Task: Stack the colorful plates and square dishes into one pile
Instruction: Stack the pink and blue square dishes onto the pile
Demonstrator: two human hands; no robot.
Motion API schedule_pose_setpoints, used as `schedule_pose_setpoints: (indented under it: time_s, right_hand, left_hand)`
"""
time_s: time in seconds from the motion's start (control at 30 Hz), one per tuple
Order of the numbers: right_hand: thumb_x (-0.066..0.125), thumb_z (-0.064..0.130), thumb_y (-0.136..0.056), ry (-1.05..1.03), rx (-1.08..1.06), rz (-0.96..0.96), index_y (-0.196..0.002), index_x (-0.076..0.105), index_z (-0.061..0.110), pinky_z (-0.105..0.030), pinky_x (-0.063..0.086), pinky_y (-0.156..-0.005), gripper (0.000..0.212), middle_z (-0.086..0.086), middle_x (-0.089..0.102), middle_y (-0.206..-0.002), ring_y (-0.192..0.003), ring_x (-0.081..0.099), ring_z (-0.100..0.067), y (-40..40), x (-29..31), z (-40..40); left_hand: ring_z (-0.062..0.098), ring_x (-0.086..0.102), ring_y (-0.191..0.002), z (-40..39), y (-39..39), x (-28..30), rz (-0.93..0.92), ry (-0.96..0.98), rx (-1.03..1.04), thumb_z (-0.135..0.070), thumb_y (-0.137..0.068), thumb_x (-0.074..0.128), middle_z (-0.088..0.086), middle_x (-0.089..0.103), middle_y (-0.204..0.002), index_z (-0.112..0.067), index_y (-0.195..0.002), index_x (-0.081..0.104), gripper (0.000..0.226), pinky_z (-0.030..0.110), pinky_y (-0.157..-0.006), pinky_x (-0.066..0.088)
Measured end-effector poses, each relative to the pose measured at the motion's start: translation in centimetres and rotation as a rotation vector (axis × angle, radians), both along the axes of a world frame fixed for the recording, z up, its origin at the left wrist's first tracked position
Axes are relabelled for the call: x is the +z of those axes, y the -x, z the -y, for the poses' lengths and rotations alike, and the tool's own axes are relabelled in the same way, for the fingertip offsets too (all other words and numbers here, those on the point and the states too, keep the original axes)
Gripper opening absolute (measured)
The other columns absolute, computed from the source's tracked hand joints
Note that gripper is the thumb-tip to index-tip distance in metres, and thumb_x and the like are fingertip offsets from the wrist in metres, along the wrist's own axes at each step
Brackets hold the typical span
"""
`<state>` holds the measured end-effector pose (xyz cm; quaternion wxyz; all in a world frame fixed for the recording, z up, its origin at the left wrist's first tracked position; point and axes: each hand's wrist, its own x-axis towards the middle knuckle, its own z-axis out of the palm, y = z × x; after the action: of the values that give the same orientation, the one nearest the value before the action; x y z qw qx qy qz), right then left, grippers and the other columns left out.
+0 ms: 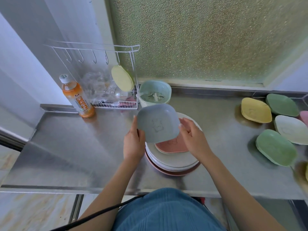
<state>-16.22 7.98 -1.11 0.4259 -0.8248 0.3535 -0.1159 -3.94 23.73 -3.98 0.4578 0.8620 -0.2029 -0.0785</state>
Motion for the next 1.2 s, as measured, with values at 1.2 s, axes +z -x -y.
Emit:
schedule_pose_setpoints:
  time_s: [1.2]
  right_hand:
    - [0.044,0.014,-0.097,0.253,-0.207,-0.031,-0.138,0.046,0.022,-0.047,0.048,-0.087,0.042,-0.009,0.065,-0.077,-0.075,0.057,-0.024,1.9,-4.8,0.5]
  left_hand:
    - [0.034,0.058,-0.082,2.3,1.5,-2.4,0.029,-0.240,-0.282,-0.015,-0.090,0.039,0.017,0.059,-0.109,-0.019,-0.147,0.020,0.061,0.038,-0.066,0.047]
